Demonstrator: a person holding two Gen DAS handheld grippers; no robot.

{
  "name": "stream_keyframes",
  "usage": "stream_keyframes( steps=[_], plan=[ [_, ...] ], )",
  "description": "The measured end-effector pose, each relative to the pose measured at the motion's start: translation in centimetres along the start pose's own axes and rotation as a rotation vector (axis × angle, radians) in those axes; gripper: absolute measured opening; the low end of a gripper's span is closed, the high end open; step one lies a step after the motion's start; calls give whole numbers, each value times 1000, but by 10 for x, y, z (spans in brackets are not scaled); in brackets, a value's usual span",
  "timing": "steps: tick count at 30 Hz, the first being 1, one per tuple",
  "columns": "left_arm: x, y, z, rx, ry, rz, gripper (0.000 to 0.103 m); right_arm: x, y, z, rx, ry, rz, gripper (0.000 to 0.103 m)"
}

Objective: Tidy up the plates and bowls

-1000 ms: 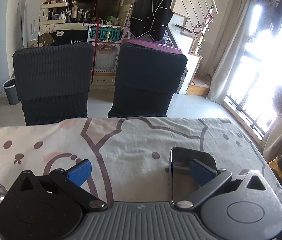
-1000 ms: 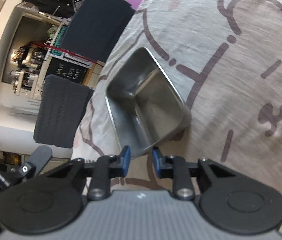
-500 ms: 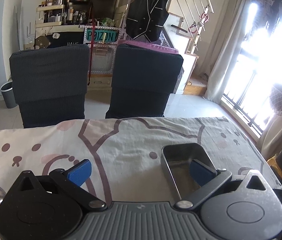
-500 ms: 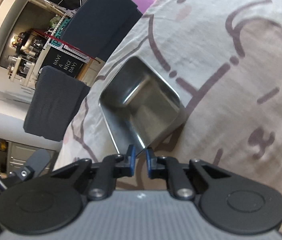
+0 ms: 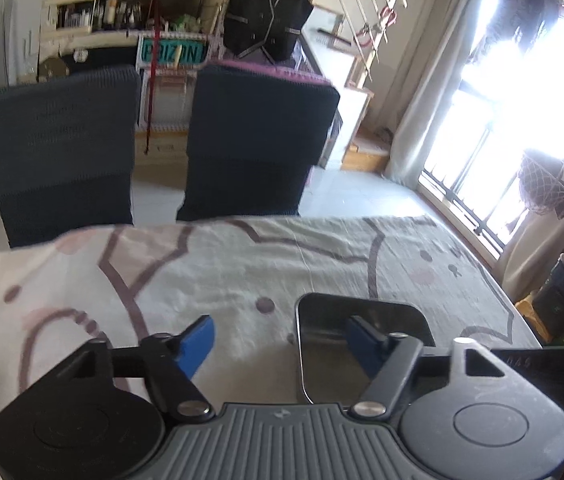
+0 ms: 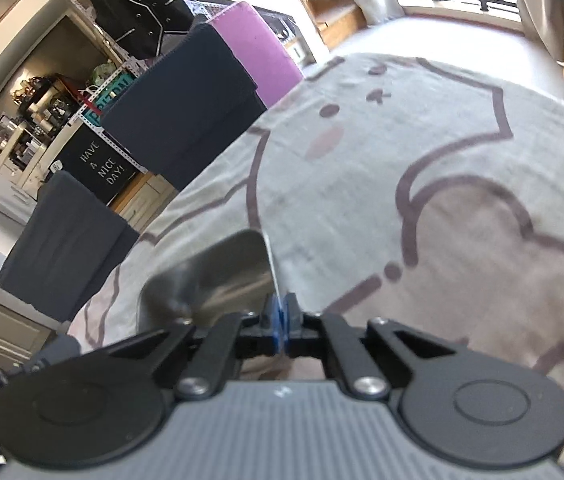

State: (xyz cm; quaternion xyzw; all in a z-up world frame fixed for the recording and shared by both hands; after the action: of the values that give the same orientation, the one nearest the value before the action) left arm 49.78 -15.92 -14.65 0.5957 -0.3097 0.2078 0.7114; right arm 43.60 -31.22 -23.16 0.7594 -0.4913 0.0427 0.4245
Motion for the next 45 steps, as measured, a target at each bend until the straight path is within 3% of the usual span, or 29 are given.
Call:
stream_keyframes(
  steps=[11,13,18,25,33,45],
  plan=[
    [-19,-39,5,-52,131,-129,38,16,-9,6,136,122,-74,3],
    [-21,-43,5,-41,136,-137,25,16,-9,2,146,166,-86,4],
    [-21,-47,4,-24,141,-138,22,17,-15,-4,163,231,-101,7],
    [-21,-49,4,-31,125,-149,5,17,-25,-6,160,278,-95,8],
    [-14,-20,0,-14,108,-108,5,15,-16,-18,194,334,-141,6],
    [-23,93,-20,22,79,-67,5,-15,64,-76,233,432,-174,6]
  ],
)
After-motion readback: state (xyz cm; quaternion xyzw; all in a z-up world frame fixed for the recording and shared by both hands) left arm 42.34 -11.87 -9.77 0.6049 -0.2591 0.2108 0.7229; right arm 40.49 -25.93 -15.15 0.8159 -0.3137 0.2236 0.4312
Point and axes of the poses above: each gripper's, at about its wrist camera, not at the fingertips, and y roughly against the way its jaws point, z to its right, x to its top, the point moved 6 cm from there along -y, roughly the way its jaws point, and after that the axes turned 12 degrees about x, right-handed, at the moved point
